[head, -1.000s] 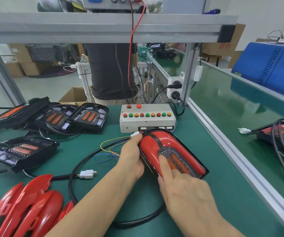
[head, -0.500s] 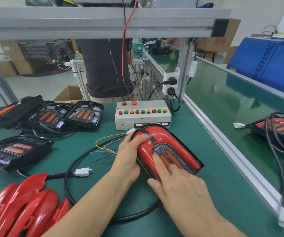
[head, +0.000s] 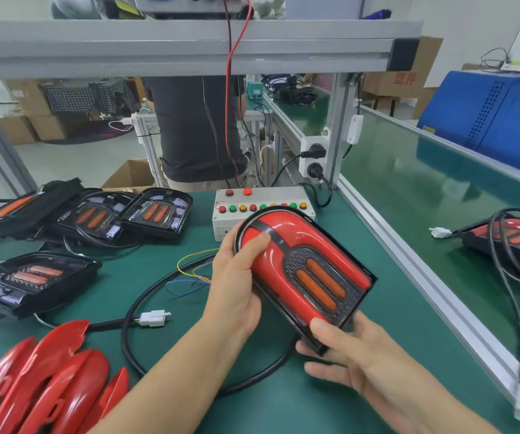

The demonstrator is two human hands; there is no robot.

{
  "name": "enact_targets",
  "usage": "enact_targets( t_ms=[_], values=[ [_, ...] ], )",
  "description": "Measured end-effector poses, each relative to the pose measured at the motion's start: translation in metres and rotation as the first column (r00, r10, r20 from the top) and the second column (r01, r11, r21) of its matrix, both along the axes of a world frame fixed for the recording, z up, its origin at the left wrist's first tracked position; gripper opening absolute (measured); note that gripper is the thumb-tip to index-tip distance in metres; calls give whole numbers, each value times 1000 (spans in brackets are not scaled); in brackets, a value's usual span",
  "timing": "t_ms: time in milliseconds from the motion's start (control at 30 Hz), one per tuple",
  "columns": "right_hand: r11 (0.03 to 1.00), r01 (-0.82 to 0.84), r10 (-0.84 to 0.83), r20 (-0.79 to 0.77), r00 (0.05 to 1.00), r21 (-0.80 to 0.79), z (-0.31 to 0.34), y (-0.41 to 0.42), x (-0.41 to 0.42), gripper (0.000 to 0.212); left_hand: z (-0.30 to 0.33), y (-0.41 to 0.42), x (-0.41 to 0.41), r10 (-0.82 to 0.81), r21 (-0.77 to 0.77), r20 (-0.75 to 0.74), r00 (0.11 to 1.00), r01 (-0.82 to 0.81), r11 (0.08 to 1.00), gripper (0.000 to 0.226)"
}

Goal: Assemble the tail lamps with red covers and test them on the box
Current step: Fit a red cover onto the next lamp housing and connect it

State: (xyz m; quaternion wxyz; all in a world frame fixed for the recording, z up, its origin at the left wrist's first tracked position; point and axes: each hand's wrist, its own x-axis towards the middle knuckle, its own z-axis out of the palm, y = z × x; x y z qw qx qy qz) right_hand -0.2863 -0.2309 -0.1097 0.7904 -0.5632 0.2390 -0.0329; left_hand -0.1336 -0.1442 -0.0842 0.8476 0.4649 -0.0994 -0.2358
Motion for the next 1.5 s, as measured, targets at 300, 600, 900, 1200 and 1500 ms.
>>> enact_targets(
  t_ms=[300, 600, 900, 1200, 1500],
  values=[
    [999, 9, -9, 1, 1000, -48, -4, -7, -2, 79, 3, 7, -9, -8, 30, 17, 1000, 8, 1000, 49],
    [990, 62, -63, -2, 998, -125, -10, -1, -2, 62, 0, 17, 2, -190, 146, -47, 981, 195, 970, 21],
    [982, 79, -72, 47, 996, -169, -10, 0, 0, 67, -3, 19, 5, -173, 163, -27, 984, 176, 971, 34],
    [960, 189, -178, 70, 982, -205, -15, 12, 5, 63, -15, 7, 8, 28, 143, -90, 996, -15, 990, 10],
    [957, 280, -275, 67, 959, -78, -10, 9, 20, 37, -10, -25, 14, -46, 124, -232, 971, 77, 989, 35]
  ],
)
